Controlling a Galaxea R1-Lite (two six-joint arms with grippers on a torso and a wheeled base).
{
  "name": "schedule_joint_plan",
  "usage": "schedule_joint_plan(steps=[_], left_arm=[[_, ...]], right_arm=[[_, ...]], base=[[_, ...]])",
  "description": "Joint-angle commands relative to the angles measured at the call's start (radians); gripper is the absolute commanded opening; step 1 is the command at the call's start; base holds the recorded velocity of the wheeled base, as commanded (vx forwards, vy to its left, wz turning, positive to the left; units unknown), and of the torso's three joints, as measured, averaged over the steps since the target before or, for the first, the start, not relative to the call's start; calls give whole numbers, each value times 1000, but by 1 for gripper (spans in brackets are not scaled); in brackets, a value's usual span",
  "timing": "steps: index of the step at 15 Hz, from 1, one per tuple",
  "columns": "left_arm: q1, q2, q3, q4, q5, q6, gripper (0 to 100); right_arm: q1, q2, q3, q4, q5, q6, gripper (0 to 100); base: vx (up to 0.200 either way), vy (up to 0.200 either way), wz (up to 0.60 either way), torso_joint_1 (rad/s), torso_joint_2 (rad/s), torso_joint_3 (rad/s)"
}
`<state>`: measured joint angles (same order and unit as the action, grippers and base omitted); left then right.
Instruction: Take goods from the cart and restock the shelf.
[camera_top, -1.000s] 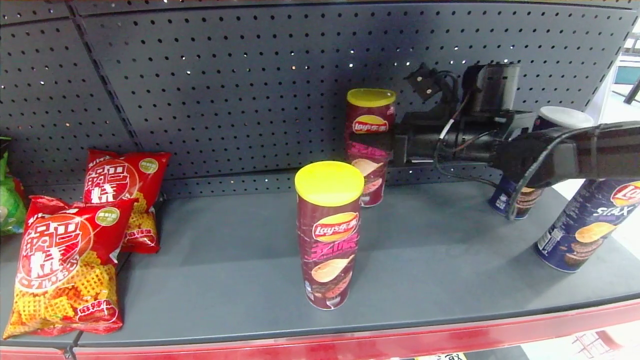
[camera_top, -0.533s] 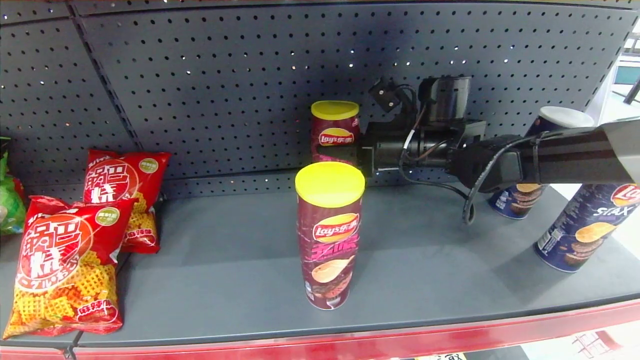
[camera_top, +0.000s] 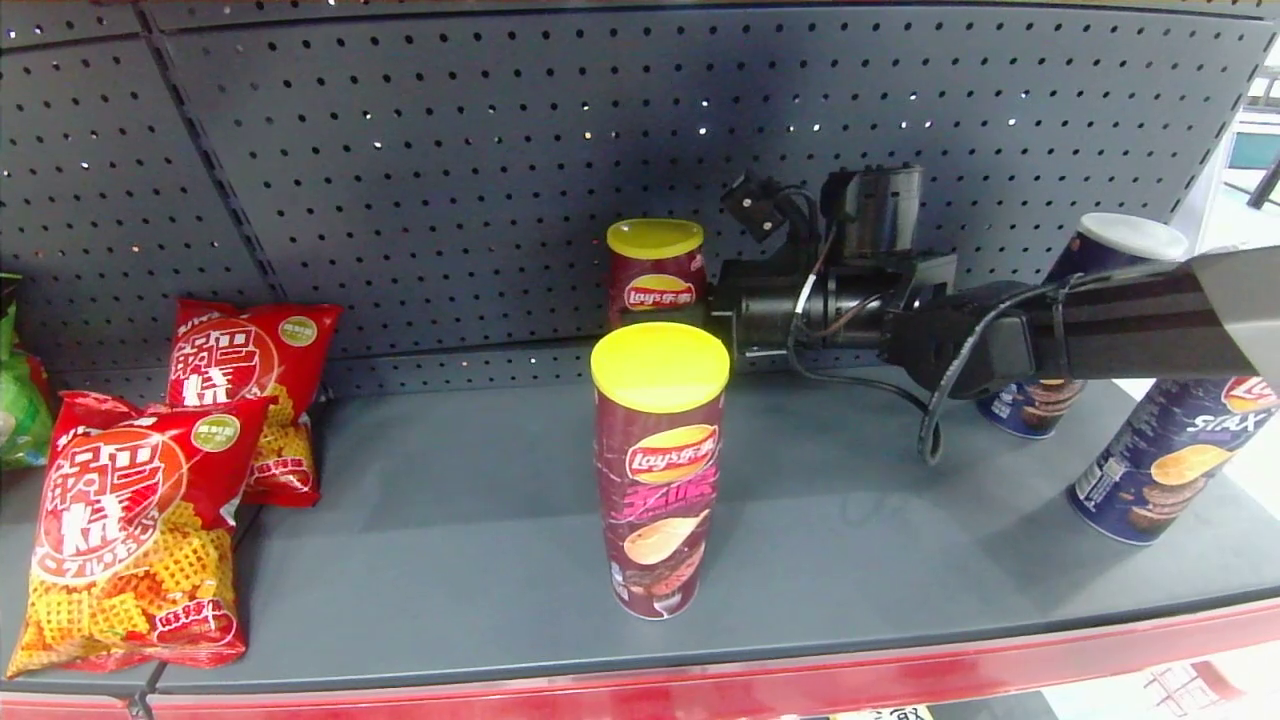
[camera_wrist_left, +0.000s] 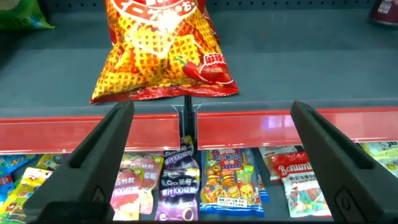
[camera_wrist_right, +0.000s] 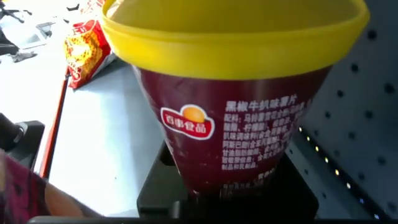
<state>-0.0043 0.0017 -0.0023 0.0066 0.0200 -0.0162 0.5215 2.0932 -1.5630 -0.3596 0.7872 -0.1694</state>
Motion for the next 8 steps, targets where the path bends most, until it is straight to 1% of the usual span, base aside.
schedule_joint_plan(steps=[1,8], left_arm=[[0,0,-1,0,1,-1,100],[0,0,-1,0,1,-1,100]], right_arm=[[14,-18,27,-4,1,-1,0],[34,10,15,-12,3,-1,0]], base=[[0,0,0,0,0,0],[0,0,0,0,0,0]])
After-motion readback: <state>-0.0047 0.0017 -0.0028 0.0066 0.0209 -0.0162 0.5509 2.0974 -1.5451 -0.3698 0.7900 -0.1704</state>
